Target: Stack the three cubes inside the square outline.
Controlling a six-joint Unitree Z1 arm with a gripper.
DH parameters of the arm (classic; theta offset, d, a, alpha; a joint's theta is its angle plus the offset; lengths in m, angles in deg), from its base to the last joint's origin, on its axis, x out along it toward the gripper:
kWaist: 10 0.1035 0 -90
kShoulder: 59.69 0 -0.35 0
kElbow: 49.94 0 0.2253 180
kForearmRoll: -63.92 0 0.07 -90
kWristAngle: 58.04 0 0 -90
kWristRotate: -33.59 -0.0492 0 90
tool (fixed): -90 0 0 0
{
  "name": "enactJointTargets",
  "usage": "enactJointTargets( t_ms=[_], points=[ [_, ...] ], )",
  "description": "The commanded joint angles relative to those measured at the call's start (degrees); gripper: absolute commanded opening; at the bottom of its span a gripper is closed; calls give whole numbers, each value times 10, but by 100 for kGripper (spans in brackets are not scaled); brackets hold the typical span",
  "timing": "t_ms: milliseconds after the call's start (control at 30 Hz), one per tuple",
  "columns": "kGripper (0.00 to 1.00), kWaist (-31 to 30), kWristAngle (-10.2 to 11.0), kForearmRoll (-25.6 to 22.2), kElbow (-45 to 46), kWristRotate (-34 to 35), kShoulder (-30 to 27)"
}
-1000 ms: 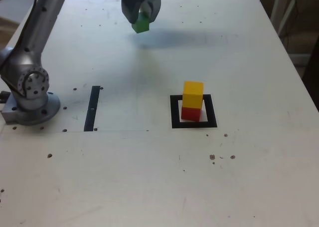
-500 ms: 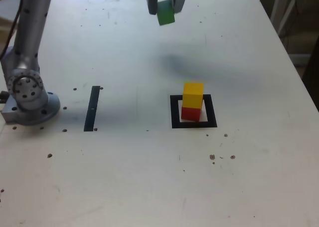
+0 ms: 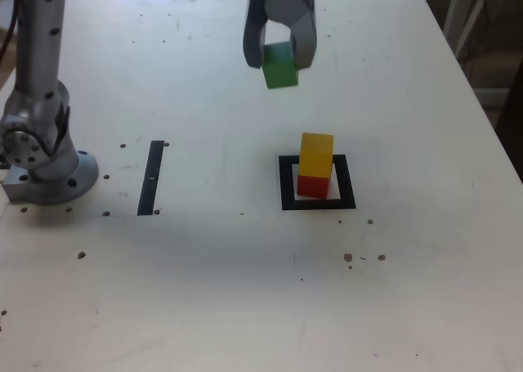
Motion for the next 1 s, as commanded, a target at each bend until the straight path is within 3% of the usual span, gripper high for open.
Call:
enactJointTargets(
  t_ms=[0,233,533,967],
  points=[
    [0,-27,-3,-7,-3,16,-2],
    [0,-89,-11,-17,-34,50,12],
    [0,-121,-31,-34,-109,59,91],
    [0,-117,-11,-35,-105,57,113]
  ],
)
